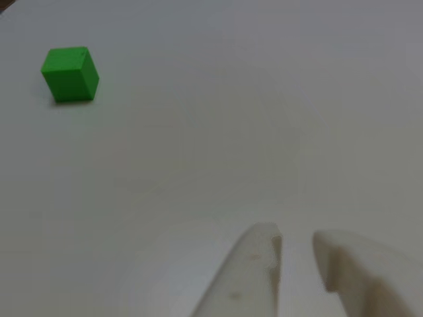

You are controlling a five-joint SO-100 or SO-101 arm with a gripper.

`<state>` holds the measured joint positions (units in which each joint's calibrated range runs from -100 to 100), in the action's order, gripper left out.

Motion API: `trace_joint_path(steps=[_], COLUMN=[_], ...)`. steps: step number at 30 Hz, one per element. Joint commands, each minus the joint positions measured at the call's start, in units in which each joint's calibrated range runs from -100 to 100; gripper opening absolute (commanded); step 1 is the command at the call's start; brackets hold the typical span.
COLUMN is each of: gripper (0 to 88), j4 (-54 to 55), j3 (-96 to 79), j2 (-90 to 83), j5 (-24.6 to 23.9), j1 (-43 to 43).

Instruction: Pick up green cube and drop it in the blue box

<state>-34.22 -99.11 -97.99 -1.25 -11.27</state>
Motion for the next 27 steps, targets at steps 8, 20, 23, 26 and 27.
trace_joint_path(steps=[8,20,23,26,27], gripper=[1.6,1.6,1.6,1.6,1.6], j4=[0.83,0.83,0.83,0.99,0.99], j3=[-0.27,-0.18,0.36,0.81,1.35], j2=[-0.83,-0.75,-0.50,1.67,2.59], j5=[-0.10,-0.10,-0.10,-0.10,-0.10], j1=[-5.83,-12.62,-14.07,-14.07,-14.07])
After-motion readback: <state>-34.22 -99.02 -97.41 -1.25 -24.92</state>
